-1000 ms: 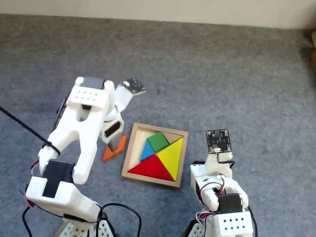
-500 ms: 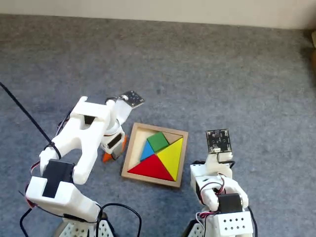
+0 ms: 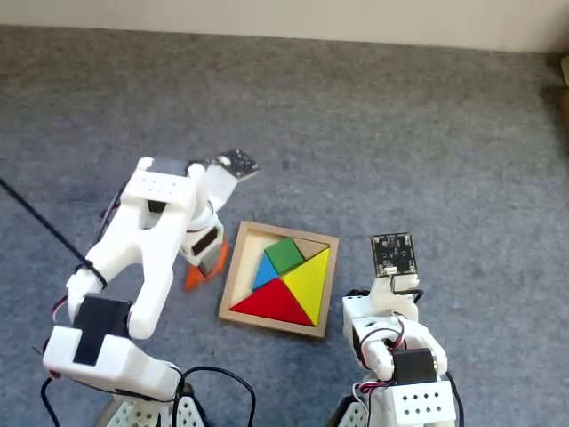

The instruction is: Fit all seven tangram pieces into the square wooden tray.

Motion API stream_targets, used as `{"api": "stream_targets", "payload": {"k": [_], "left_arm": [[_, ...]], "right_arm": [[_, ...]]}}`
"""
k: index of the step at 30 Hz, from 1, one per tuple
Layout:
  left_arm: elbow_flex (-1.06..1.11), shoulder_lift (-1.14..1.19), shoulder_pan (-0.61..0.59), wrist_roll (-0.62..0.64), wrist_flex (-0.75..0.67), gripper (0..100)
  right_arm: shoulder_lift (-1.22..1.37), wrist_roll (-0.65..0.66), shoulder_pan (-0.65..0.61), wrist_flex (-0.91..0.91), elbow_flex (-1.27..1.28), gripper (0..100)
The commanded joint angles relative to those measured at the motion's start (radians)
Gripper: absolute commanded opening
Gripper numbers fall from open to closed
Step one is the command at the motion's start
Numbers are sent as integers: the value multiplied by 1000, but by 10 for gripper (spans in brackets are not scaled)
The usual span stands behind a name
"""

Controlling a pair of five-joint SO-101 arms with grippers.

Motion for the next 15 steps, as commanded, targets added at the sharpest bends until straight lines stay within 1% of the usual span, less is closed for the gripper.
{"api": "stream_targets", "payload": {"k": [1, 3, 6, 9, 11, 13, 15], "left_arm": [[-67, -67, 68, 41, 69, 175], [-50, -59, 97, 81, 58, 178], [-5, -12, 120, 94, -12, 178], [8, 91, 99, 94, -101, 179], [-18, 177, 62, 91, -126, 179], [-70, 255, 30, 89, -115, 175], [-150, 323, 7, 91, -49, 174]], "right_arm": [[-10, -5, -7, 5, 148, 19], [-10, -5, -7, 5, 148, 19], [-10, -5, -7, 5, 148, 19], [-10, -5, -7, 5, 148, 19], [-10, -5, -7, 5, 148, 19], [-10, -5, -7, 5, 148, 19], [-10, -5, -7, 5, 148, 19]]}}
